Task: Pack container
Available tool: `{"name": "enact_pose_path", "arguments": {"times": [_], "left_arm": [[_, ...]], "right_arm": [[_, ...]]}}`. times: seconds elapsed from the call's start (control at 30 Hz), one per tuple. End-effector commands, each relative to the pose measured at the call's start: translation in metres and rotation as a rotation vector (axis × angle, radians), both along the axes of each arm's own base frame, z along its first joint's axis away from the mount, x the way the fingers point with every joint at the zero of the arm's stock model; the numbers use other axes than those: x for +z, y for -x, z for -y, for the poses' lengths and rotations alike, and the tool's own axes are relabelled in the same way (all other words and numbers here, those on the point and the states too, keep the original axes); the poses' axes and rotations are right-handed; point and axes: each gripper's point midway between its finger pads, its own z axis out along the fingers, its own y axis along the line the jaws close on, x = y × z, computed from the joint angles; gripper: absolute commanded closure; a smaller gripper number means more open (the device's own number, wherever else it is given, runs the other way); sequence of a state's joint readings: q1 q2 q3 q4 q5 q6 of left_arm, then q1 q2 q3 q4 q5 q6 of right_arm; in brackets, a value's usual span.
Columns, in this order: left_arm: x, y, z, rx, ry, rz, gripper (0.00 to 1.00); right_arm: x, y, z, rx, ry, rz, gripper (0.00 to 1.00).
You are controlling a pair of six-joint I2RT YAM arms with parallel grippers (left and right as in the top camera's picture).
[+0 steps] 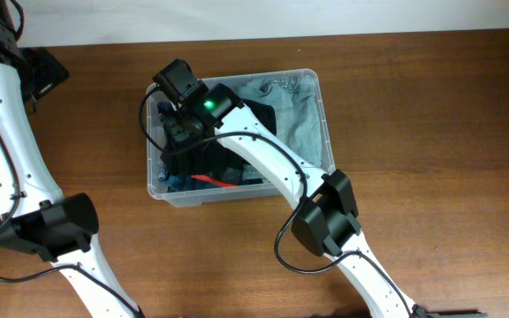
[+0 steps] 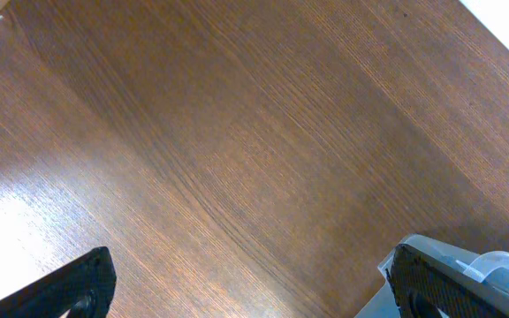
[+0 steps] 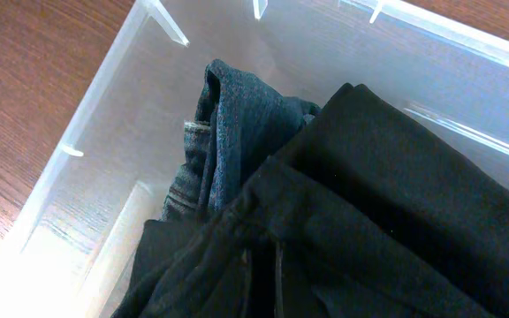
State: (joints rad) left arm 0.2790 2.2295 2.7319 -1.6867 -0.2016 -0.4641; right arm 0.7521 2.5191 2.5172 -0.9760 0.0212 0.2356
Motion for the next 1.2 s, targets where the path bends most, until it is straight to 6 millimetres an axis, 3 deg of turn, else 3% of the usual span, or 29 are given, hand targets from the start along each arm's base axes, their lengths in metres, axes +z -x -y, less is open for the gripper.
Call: {"name": "enact_pose_path", "arguments": {"times": [0.0,0.13,0.3,0.4,0.5,0.67,1.03,1.17], "left_arm": [[0.005,0.003,0.001,0.005,-0.005,0.009,0.01],[0.005,0.003,0.001,0.005,-0.004,0.009,0.01],[0.005,0.003,0.001,0.005,-0.004,0.009,0.01],[0.005,0.003,0.001,0.005,-0.005,0.009,0.01],[0.005,0.003,0.001,0.005,-0.004,0.009,0.01],[0.005,0.003,0.001,0.005,-0.004,0.01,0.01],[0.005,0.003,0.001,0.005,-0.005,0.009,0.01],[0.005,0.003,0.001,0.005,-0.004,0.01,0.01]], "right_arm": [[-0.003,-0.002,0.006,-0.007,0.011,-0.012,0.96],[0.034,-0.006,0.019,-0.036,0.023,0.053,0.96],[0.103,-0.005,0.05,-0.107,0.06,0.169,0.95],[0.118,0.0,0.061,-0.112,0.084,0.186,0.94],[0.111,0.003,0.069,-0.107,0.118,0.161,0.94],[0.079,-0.001,0.08,-0.145,0.163,0.088,0.94],[-0.016,0.015,0.086,-0.105,0.168,-0.188,0.95],[-0.024,0.019,0.089,-0.103,0.187,-0.208,0.96]]}}
